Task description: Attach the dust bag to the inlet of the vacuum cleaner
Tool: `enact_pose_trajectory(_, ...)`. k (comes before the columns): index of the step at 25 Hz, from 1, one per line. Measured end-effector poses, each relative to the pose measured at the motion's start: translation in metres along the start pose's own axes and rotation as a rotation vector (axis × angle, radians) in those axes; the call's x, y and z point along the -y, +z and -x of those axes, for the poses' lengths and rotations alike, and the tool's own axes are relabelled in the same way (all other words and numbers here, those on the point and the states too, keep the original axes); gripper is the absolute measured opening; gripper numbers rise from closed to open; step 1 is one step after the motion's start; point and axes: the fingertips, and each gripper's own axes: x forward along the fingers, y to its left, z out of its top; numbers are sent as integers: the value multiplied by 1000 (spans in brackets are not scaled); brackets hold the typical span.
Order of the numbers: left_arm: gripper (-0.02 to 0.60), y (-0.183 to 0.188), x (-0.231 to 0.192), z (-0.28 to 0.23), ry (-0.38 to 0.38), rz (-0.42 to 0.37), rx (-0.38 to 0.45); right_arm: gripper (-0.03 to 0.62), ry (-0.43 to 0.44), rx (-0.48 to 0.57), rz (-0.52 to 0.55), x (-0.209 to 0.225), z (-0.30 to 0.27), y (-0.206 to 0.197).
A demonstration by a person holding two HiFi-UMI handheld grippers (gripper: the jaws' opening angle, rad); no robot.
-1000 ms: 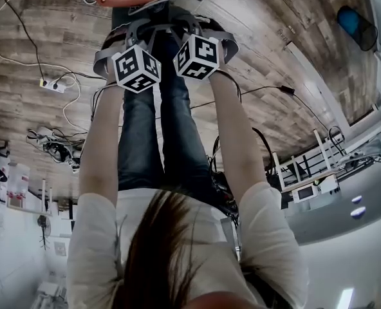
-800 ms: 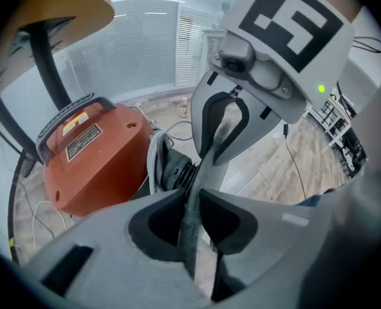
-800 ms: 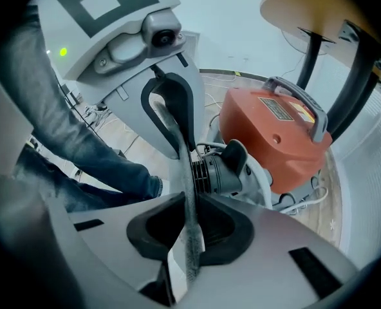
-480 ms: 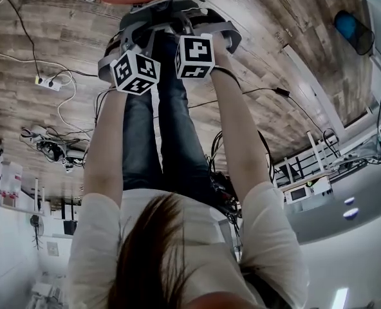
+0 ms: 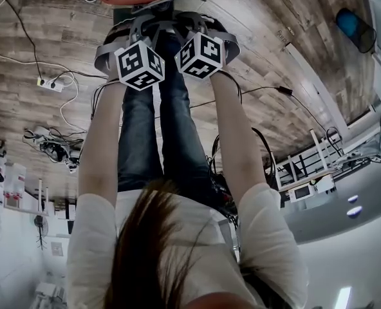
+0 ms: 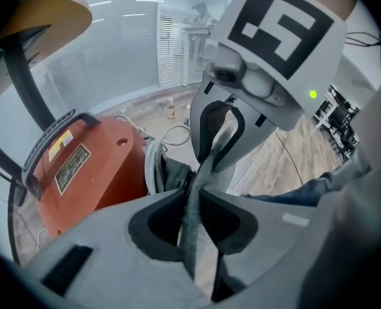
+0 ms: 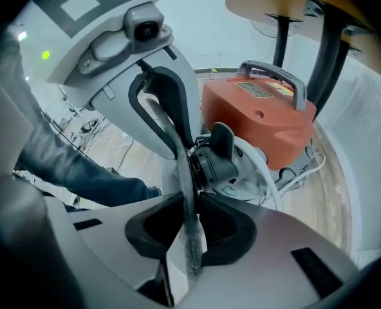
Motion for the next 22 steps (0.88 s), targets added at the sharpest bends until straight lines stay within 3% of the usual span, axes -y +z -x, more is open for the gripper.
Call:
enact_pose_trajectory(4,77,3,-2,1,3,-6,9,74,-6,-2,-28,1,0,0)
enact_pose_trajectory(11,77,-10,-1,2,34,109,51,71,38,-88,294,0,0,9)
enact_pose_trajectory(14,78,-12,-2,1,40,124,63,72,36,-102,349,0,0,10)
enact_pose_trajectory(22,79,-7,-3,-1,14,58,31,80,3,-54,143,4,0,7)
